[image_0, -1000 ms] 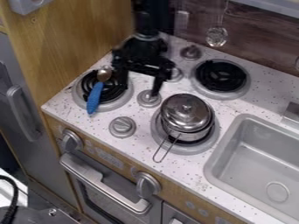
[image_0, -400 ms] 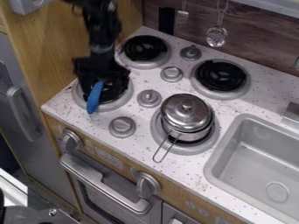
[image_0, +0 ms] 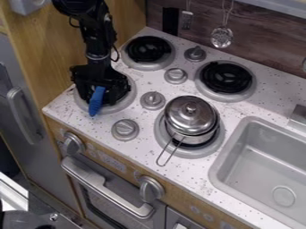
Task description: Moved the blue spoon to the center of the cooker to the left of the pot
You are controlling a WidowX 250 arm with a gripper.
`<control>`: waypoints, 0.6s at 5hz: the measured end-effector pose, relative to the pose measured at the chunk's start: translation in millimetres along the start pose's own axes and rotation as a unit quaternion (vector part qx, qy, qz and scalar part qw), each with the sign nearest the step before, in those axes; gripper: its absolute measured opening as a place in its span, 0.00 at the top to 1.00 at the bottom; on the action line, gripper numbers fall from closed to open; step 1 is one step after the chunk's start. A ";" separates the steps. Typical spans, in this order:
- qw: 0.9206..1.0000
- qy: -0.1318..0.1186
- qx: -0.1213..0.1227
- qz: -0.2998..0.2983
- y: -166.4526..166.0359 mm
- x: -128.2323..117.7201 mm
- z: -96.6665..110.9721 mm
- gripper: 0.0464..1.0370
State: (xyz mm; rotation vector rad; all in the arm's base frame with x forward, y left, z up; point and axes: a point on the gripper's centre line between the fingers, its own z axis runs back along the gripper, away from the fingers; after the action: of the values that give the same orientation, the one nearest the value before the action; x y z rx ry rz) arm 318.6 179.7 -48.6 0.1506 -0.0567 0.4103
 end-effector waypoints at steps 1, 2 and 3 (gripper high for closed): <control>1.000 0.007 -0.004 0.007 1.8 3.2 -9.1 0.04; 1.000 0.018 -0.003 0.010 5.9 2.7 -18.2 0.04; 0.999 0.031 -0.006 0.022 13.4 0.2 -27.5 0.04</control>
State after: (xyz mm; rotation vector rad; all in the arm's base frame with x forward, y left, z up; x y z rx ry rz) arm 314.0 196.3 -73.9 0.1251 -0.0004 0.4586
